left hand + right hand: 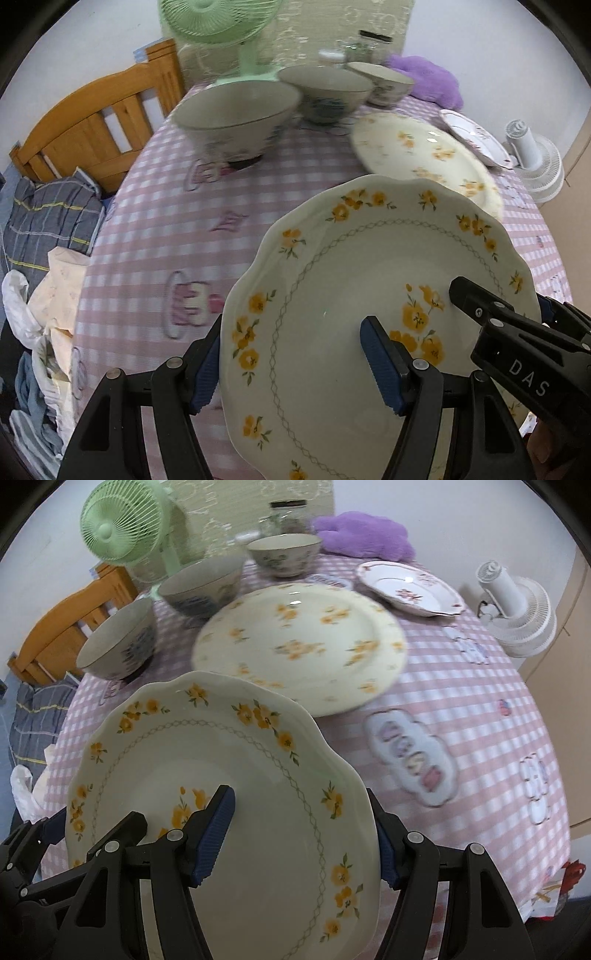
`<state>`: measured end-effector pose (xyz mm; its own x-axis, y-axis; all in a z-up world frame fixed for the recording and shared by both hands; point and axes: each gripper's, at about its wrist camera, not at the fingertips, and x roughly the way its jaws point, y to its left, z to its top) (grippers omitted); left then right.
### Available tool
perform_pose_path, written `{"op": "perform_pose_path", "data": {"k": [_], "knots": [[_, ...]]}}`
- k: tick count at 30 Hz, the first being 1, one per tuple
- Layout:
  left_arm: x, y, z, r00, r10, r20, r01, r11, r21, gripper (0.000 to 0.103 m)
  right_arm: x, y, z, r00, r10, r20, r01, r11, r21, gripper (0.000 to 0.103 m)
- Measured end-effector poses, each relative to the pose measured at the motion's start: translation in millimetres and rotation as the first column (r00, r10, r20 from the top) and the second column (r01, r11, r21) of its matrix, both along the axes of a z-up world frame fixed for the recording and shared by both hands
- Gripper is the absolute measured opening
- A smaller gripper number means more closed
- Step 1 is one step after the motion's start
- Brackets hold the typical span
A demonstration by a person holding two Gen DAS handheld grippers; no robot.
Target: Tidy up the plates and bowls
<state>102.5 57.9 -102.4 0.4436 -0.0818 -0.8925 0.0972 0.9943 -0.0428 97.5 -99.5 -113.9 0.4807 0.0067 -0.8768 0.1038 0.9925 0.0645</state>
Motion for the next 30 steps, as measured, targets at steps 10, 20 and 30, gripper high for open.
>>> {"op": "perform_pose_path", "data": {"k": [10, 20, 30], "knots": [[20, 44, -16, 0.999, 0.014, -0.038, -0.014, 1.0, -0.002, 0.07, 22, 45, -18, 0.999, 0.009, -0.043, -0.009, 1.0, -0.001, 0.071], [31, 40, -20, 0.999, -0.027, -0.019, 0.027, 0.999, 0.018, 0.077, 34, 51, -29, 0.996, -0.041, -0.073, 0.039, 0.999, -0.024, 0.072], [27, 47, 4, 0.999, -0.021, -0.032, 0.02, 0.999, -0.028, 0.079, 22, 51, 5, 1.0, 0.001, -0.026, -0.002, 0.999, -0.032, 0.072]]}}
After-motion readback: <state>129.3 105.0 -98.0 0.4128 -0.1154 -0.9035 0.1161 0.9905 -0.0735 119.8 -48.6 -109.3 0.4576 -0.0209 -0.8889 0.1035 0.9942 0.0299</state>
